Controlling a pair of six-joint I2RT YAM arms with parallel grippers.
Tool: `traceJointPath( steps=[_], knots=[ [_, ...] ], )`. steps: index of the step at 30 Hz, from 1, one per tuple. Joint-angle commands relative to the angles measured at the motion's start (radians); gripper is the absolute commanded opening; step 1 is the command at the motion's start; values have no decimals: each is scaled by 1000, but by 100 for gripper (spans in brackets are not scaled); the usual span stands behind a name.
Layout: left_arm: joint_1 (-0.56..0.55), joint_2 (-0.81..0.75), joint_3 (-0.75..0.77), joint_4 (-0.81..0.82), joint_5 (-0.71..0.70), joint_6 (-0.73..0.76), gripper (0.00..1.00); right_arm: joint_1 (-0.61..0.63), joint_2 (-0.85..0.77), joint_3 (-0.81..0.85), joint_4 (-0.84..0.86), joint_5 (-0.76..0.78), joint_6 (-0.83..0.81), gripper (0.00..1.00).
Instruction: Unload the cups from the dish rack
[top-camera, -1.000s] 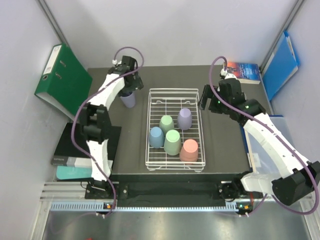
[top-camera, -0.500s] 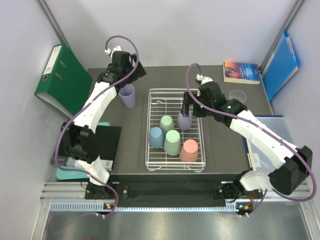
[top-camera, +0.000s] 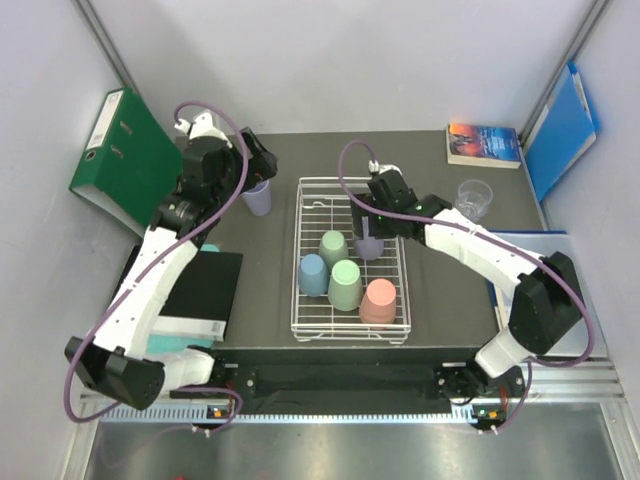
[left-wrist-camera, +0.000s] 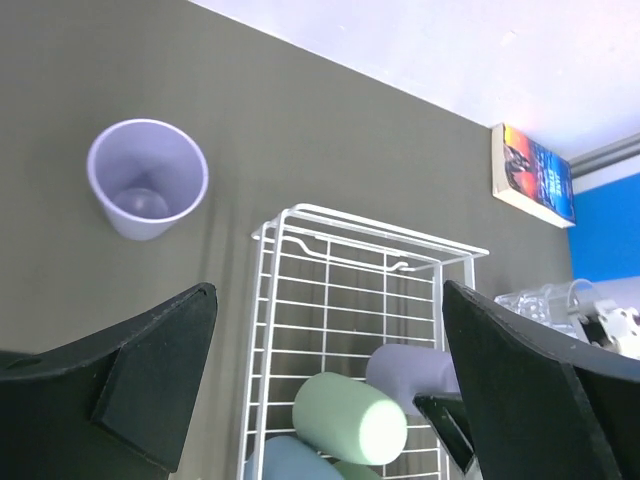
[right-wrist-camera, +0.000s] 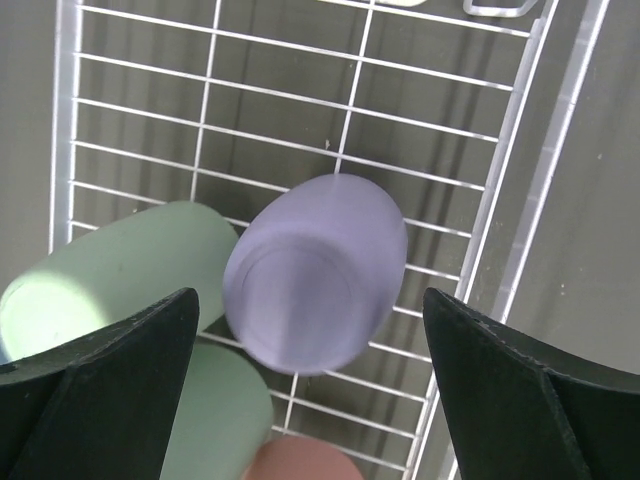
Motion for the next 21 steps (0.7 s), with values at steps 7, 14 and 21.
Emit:
traceJointPath(
  steps=[7, 14, 21],
  knots=[
    [0, -93, -108, 6, -63, 22, 99, 13, 48, 51, 29, 22, 11, 17],
    [-1, -122, -163, 51, -43, -9, 98, 23, -78, 150, -35, 38, 0, 0],
    [0, -139, -177, 84, -78, -107, 99, 11, -262, 182, 11, -71, 35, 0]
  ],
)
